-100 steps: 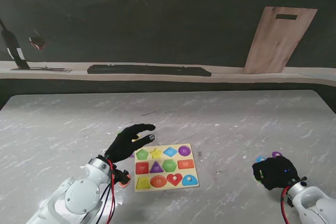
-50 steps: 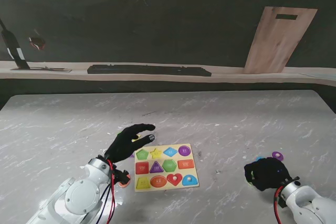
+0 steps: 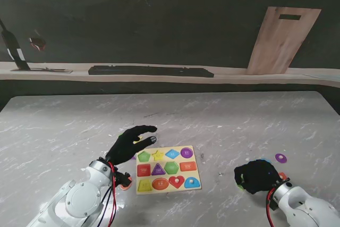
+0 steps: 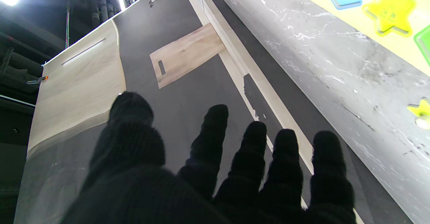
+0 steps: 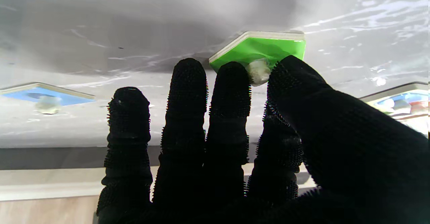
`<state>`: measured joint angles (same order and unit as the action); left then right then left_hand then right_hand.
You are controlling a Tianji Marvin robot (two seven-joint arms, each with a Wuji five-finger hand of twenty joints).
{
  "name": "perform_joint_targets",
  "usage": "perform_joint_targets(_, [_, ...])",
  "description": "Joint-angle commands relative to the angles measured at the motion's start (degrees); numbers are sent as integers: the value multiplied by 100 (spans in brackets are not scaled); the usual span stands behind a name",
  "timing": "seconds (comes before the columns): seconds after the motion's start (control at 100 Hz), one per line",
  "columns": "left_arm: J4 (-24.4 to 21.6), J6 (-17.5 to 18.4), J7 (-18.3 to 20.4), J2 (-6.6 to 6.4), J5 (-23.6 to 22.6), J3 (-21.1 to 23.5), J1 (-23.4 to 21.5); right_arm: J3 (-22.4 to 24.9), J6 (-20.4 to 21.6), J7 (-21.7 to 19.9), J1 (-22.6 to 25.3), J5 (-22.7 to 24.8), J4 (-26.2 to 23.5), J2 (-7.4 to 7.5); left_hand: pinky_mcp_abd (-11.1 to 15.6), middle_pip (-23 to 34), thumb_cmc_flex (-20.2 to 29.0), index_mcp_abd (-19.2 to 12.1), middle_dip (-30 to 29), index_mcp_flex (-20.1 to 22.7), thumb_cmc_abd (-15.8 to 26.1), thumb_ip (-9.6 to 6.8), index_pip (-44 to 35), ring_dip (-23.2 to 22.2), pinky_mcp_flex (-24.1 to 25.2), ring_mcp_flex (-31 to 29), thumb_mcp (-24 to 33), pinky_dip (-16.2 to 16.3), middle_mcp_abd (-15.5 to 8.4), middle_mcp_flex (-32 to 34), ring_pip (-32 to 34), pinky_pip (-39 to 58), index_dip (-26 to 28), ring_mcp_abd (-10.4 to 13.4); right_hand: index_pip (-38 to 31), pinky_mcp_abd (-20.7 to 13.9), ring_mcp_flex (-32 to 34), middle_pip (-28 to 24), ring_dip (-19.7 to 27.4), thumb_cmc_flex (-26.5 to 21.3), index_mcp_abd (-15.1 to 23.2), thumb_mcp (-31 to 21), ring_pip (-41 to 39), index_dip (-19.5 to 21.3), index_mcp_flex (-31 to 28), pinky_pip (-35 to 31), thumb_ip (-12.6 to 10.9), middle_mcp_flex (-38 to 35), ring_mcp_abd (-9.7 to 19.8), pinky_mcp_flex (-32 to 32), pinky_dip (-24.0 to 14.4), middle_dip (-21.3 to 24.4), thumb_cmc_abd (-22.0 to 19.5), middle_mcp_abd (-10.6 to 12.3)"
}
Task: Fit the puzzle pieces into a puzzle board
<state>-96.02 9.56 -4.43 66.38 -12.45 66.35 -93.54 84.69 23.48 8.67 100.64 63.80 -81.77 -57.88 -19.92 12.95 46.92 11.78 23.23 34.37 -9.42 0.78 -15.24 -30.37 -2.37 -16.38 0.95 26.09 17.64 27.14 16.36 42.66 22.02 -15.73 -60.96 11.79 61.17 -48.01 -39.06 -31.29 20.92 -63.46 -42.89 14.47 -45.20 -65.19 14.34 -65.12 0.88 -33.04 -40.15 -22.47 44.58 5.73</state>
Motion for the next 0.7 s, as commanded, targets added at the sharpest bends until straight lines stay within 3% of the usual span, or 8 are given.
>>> perform_joint_targets(0.0, [-39,-11,-9,2,1,12,-30,-117,76,-91,47,0,37,-78,-47,-47,34,-165,-54,96,142,68,59,-29,65,-151,-166,70,-90,18,-106,12,-24,104,112,20,-151,597,-15,-201,-50,17,48,4,176,-174,42,395,-22,59,-28,268,-40,-10])
perform_joint_targets(0.16, [-49,-21,-18,4,0,18,-36,-221,115,-62,14,-4,24,-79,-48,-49,38,-159,-56,94,146,67,63,-29,65,-148,-164,70,-92,14,-106,12,-26,102,261,19,-166,633,-20,-195,-97,50,47,22,508,-191,49,531,-9,54,-38,244,5,-13])
perform_joint_targets(0.25, [-51,-24,-20,4,0,18,-36,-252,134,-28,-3,-11,43,-81,-50,-52,40,-157,-57,96,149,67,65,-29,67,-146,-164,69,-86,10,-106,12,-28,102,791,3,-204,564,-82,44,-221,-37,-33,377,639,-197,-25,611,-6,57,-49,219,2,-4])
perform_joint_targets(0.38, [-55,-28,-23,5,3,25,-40,-271,150,62,-32,-33,107,-89,-42,-51,37,-158,-57,91,151,67,69,-29,70,-148,-167,68,-90,11,-105,10,-29,105,1049,18,-224,469,-120,350,-261,-32,-100,455,773,-207,-145,687,-34,75,-62,197,-83,-16])
perform_joint_targets(0.69, [-58,-27,-17,4,3,29,-44,-237,181,305,-39,-126,192,-127,-45,-50,42,-163,-57,91,151,68,69,-27,68,-143,-166,68,-91,6,-108,9,-28,107,1311,71,-259,78,-269,871,-442,300,-450,674,923,-300,-316,773,-103,108,-121,28,-661,-112])
